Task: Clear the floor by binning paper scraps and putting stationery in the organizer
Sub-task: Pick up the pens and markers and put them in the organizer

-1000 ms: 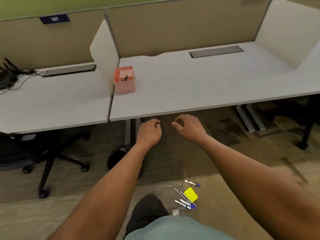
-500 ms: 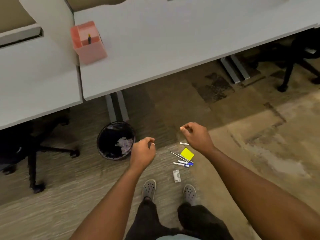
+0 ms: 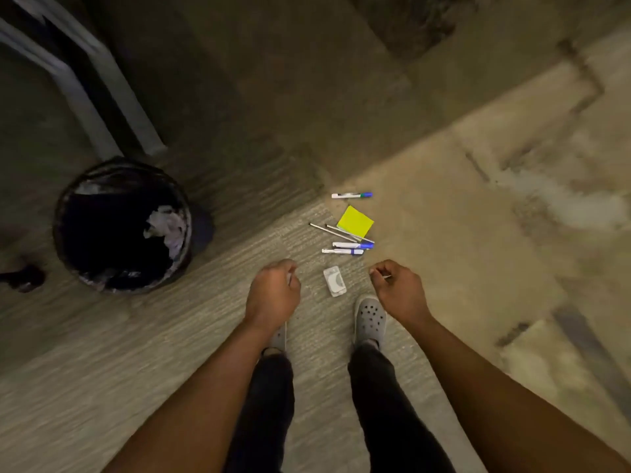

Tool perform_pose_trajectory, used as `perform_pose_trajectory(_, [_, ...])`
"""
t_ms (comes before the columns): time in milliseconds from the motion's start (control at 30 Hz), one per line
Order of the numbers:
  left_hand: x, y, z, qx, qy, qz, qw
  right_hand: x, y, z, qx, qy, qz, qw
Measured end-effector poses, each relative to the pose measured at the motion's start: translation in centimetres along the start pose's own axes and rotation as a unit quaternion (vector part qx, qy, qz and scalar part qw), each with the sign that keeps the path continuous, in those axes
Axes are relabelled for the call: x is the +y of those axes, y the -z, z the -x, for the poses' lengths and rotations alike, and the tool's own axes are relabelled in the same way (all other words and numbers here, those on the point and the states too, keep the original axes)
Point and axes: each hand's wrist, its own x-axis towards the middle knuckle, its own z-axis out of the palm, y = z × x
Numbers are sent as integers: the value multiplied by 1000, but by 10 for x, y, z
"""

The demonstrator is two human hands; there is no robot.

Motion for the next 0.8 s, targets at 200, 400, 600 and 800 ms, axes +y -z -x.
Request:
perform_pose_trajectory(200, [-59,-119,-123,-52,-50,-96,993,91,-105,-105,-29,-73,4,997])
perform_pose_trajectory(400, [-92,-220,-211,-89,-129,-218,963,169,-179,-186,-76,-114,63,989])
perform_pose_trajectory(600, [-83,-280,-277,-78,-226,-339,910,210,-204,-234,22,-83,105,991])
perform_pose_trajectory(800, [-91,-295,-288,-41,-243,-371,896,217,-209,-257,58,86,282,954])
